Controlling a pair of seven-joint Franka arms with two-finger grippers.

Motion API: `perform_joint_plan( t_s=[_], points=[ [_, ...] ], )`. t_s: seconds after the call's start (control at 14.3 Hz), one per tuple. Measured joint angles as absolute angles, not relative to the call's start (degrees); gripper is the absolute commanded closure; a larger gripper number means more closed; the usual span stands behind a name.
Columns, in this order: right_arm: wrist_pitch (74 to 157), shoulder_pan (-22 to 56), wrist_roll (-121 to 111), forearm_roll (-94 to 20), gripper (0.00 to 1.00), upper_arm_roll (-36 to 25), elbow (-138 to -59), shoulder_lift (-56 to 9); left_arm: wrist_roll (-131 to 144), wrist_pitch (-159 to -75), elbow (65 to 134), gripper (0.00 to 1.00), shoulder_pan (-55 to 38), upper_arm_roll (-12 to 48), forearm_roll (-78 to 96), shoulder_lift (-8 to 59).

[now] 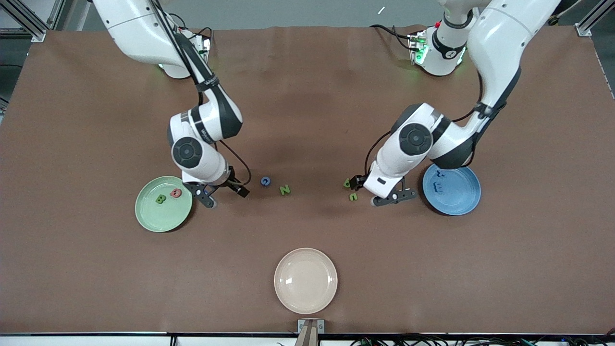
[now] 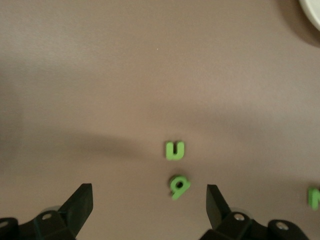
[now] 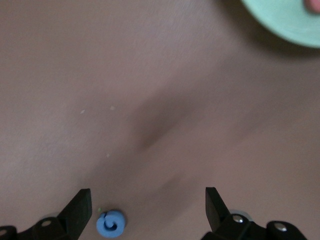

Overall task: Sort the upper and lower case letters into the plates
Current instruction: 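Grasp the u with the left gripper while the right gripper grasps G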

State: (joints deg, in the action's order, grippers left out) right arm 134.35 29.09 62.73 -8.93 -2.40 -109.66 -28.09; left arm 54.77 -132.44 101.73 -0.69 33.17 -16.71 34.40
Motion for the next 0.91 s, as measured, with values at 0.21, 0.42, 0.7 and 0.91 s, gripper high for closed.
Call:
perform_joint_plan(
  t_s=[0.21, 0.42, 0.7, 0.91],
  points=[
    [139.78, 33.02, 67.73, -8.94, 0.0, -2.43, -111.45, -29.02, 61.44, -132.43, 96.81, 0.0, -8.83, 26.8, -16.72, 38.32],
    [143.87, 35.58, 70.3, -8.94, 0.03, -2.47, -111.98, -31.08, 63.76, -132.36, 94.25, 0.0, -12.86, 23.93, -16.72, 41.43],
    [147.36, 36.8, 71.36, -8.94, 0.2, -2.64, -111.99, -33.79, 63.96, -132.36, 93.72, 0.11, -13.36, 22.94, -16.73, 43.92],
    [147.87, 37.2, 71.7, -8.93, 0.47, -2.87, -111.79, -34.37, 63.96, -132.37, 93.19, 0.23, -14.39, 21.3, -16.75, 44.99]
  ],
)
